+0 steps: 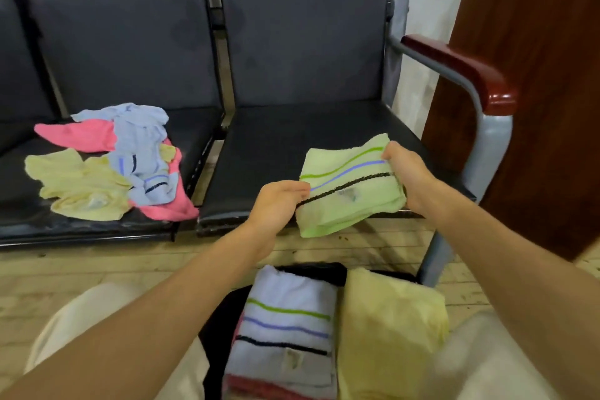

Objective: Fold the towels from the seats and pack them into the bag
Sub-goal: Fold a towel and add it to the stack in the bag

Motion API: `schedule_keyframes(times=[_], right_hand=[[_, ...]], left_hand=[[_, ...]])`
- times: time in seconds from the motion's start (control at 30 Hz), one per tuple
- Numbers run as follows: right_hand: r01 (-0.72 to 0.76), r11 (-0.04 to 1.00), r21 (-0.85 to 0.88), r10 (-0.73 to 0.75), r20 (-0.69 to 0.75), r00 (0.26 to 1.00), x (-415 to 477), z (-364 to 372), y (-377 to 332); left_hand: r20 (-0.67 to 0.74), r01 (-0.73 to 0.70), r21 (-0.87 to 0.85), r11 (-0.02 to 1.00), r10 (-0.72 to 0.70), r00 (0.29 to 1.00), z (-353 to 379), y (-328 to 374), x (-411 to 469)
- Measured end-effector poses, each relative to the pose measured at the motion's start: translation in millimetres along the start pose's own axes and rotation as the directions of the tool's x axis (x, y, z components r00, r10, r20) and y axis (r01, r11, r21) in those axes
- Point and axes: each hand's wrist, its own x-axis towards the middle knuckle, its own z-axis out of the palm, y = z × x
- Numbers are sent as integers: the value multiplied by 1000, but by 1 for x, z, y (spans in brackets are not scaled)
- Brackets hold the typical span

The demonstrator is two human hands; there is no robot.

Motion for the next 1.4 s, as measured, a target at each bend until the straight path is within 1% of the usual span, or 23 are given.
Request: schedule_keyframes(times=[0.07, 0.13, 0.23, 0.3, 0.33, 0.4, 0.47, 0.5, 0.57, 0.63, 0.73, 0.8, 0.87, 0.97, 1.03, 1.1, 1.2, 1.27, 1.4], right_hand=[[83, 996, 14, -83, 1, 997, -15, 2, -10], [135, 990, 47, -134, -10, 991, -29, 5, -18], [92, 976, 199, -98, 21, 995, -48, 12, -17], [10, 947, 322, -46, 102, 994, -56, 20, -8], [-29, 931, 364, -26, 143, 989, -60, 24, -3], [-53, 927, 372, -13, 172, 985, -65, 32, 9], [-53, 936, 349, -15, 188, 982, -68, 32, 21], [-56, 941, 334, -19, 216, 976, -70, 30, 25], [-44, 965, 257, -28, 269, 963, -75, 20, 31], [18, 995, 97, -40, 228, 973, -76, 9, 38], [136, 980, -147, -116, 136, 984, -75, -1, 63], [166, 963, -210, -140, 135, 981, -76, -3, 86], [177, 964, -198, -151, 140, 978, -79, 1, 111], [170, 974, -153, -152, 123, 981, -84, 19, 148], [168, 968, -188, -144, 137, 980, -84, 34, 171], [164, 955, -246, -135, 133, 982, -80, 49, 191], [76, 960, -271, -43, 124, 991, -74, 66, 210], [35, 945, -325, 8, 128, 992, -72, 73, 223], [18, 826, -564, 51, 106, 993, -65, 81, 235]], left_hand=[[4, 68, -132, 989, -69, 998, 0, 1, -10], [12, 155, -234, 960, -157, 988, 3, -3, -19], [112, 322, -355, 877, -302, 947, 5, -10, -28], [240, 436, -457, 776, -364, 900, 6, -13, -31], [312, 480, -492, 727, -367, 876, 5, -15, -32], [411, 519, -540, 663, -330, 850, 3, -21, -34], [408, 510, -569, 645, -317, 856, 1, -25, -38], [368, 487, -561, 669, -325, 871, 1, -27, -39], [208, 395, -487, 779, -335, 919, 3, -31, -40], [65, 283, -365, 887, -279, 958, 4, -34, -42], [-16, 196, -199, 960, -203, 979, 6, -46, -47], [-42, 163, -65, 985, -166, 985, 4, -58, -51], [-42, 127, 81, 989, -124, 991, 0, -73, -51], [-50, 94, 331, 939, -82, 995, -12, -91, -49], [-42, 94, 470, 878, -85, 996, -21, -104, -44], [-25, 116, 594, 796, -126, 992, -28, -117, -37], [-22, 187, 672, 717, -233, 972, -37, -141, -26], [-8, 192, 699, 689, -260, 965, -41, -155, -22], [-12, 172, 741, 649, -244, 970, -49, -169, -19]])
